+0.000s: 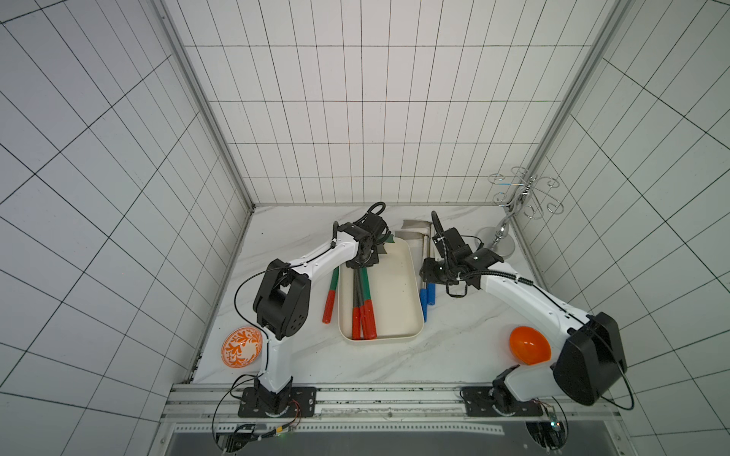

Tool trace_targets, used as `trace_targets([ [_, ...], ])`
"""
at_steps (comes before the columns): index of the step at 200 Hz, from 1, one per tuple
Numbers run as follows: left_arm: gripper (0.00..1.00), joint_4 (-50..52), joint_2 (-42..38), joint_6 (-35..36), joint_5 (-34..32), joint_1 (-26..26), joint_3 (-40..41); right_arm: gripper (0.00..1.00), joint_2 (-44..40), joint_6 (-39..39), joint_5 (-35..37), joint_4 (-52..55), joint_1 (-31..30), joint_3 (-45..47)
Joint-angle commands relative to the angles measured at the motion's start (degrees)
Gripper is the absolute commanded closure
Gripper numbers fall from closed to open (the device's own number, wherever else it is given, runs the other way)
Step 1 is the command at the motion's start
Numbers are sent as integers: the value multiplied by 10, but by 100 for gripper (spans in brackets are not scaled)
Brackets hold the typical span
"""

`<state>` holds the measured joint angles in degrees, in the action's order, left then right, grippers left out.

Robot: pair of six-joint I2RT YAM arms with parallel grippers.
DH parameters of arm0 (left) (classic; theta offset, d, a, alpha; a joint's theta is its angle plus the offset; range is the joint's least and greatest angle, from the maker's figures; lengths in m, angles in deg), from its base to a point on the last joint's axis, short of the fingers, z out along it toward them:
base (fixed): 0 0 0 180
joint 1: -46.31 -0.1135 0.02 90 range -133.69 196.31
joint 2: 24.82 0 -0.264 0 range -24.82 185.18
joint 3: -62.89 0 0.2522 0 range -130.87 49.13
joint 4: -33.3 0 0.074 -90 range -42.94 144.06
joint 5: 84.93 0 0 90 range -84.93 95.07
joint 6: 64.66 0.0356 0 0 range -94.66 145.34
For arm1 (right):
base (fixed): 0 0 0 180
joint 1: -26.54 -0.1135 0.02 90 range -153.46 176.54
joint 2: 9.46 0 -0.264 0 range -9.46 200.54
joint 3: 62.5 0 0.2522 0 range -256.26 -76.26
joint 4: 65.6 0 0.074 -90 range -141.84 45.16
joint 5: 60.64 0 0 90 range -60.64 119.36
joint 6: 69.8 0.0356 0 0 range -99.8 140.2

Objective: Put the small hoe into the storage box
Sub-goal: Place the hoe in the storage box.

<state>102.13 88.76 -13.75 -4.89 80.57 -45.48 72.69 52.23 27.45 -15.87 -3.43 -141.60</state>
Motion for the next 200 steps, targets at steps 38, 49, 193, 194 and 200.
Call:
trace_targets([
  [38,100,10,7,-17,-15,9,-35,54,-9,-3,2,-1,7,32],
  [49,100,14,6,-18,-16,9,-39,54,-9,-3,2,-1,8,32],
  [193,100,22,32,-30,16,20,-61,54,-15,-1,1,-3,9,41],
  [194,100,22,33,-30,16,20,-61,54,-15,-2,1,-4,8,41],
  [200,100,22,35,-31,19,20,-62,54,-15,-2,0,-4,9,41],
])
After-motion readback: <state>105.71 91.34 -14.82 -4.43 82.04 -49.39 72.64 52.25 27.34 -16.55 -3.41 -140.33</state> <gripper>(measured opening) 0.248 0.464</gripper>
